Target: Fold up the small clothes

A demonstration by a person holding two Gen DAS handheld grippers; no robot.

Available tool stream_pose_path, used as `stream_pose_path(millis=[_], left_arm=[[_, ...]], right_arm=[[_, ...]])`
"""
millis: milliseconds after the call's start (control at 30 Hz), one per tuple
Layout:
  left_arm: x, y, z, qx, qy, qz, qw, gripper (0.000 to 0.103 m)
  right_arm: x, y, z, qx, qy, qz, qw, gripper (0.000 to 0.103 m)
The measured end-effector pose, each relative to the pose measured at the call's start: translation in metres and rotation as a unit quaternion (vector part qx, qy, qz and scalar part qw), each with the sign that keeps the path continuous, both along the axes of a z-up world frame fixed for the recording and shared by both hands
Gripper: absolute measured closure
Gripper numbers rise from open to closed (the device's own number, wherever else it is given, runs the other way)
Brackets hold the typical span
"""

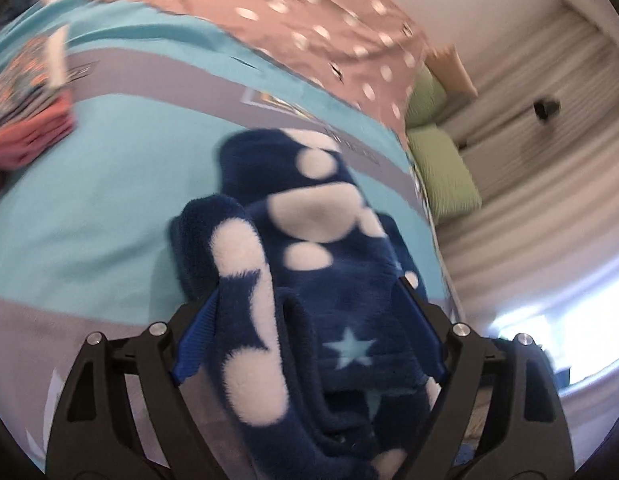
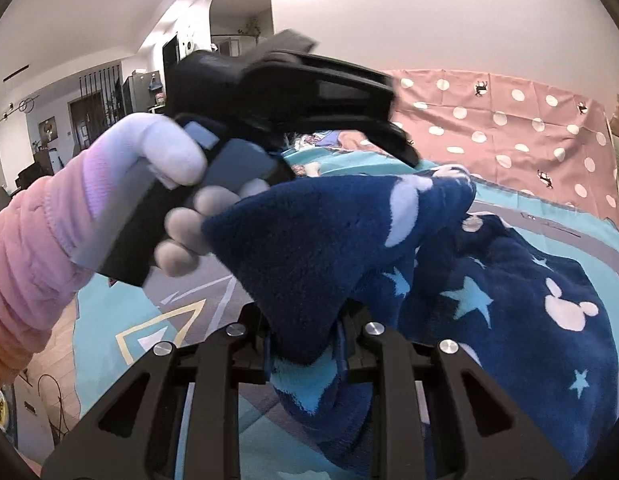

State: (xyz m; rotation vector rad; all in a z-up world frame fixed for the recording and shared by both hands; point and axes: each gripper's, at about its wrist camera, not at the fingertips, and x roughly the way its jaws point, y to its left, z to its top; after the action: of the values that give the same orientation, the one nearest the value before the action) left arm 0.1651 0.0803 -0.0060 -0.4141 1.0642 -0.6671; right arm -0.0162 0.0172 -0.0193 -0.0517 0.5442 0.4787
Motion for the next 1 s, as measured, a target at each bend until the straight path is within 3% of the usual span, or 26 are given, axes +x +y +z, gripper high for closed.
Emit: stream_pose_path(millis=[167, 267, 333, 400, 500, 600, 733, 767, 800, 833, 867, 900, 1000], left_arm=[[0.004, -0.045, 0.004, 0.039, -0.011, -0.047, 0.9981, 0.017], [0.005, -0.068, 0.008, 0.108, -0.015, -0.089, 0.99, 0.015], [0.001, -0.086, 0.009, 0.172, -0.024, -0.14, 0.9749, 0.014], [-0.004, -0.107, 0.007, 0.239, -0.034, -0.187, 0.9522, 0.014], [-0.01, -0.123, 0.007, 0.292, -0.039, -0.222, 0.9294, 0.014], [-0.009, -0.136, 0.002, 0.326, -0.036, -0.241, 0.9135, 0.014], [-0.012, -0.146, -0.005, 0.346, -0.047, -0.256, 0.9012, 0.015], [-0.013, -0.146, -0.008, 0.349, -0.053, -0.258, 0.8993, 0.021], [-0.014, -0.147, -0.01, 0.353, -0.059, -0.258, 0.8976, 0.034], [-0.016, -0.145, -0.012, 0.357, -0.067, -0.251, 0.8975, 0.041], [-0.014, -0.145, -0.011, 0.351, -0.07, -0.244, 0.9015, 0.051], [-0.012, -0.14, -0.008, 0.334, -0.071, -0.231, 0.9109, 0.059], [-0.007, -0.125, 0.008, 0.261, -0.073, -0.192, 0.9432, 0.07]], right_arm=[[0.003, -0.016, -0.003, 0.015, 0.017, -0.015, 1.0, 0.079], [-0.001, -0.011, -0.004, 0.001, 0.011, -0.012, 1.0, 0.079], [-0.002, -0.008, -0.006, -0.002, 0.01, -0.008, 1.0, 0.079], [-0.002, -0.005, -0.008, 0.0, 0.012, -0.005, 1.0, 0.079], [-0.005, -0.004, -0.009, -0.002, 0.009, -0.005, 1.0, 0.079], [-0.005, -0.003, -0.008, -0.004, 0.008, -0.007, 1.0, 0.078], [-0.005, -0.007, -0.01, 0.003, 0.012, -0.012, 1.0, 0.078], [-0.005, -0.008, -0.011, 0.006, 0.015, -0.013, 1.0, 0.079], [-0.005, -0.012, -0.012, 0.013, 0.017, -0.017, 1.0, 0.079], [-0.005, -0.016, -0.012, 0.021, 0.017, -0.022, 0.999, 0.079], [-0.006, -0.022, -0.012, 0.03, 0.017, -0.027, 0.999, 0.079], [-0.007, -0.028, -0.011, 0.039, 0.016, -0.031, 0.999, 0.079], [-0.012, -0.046, -0.002, 0.054, 0.004, -0.043, 0.998, 0.08]])
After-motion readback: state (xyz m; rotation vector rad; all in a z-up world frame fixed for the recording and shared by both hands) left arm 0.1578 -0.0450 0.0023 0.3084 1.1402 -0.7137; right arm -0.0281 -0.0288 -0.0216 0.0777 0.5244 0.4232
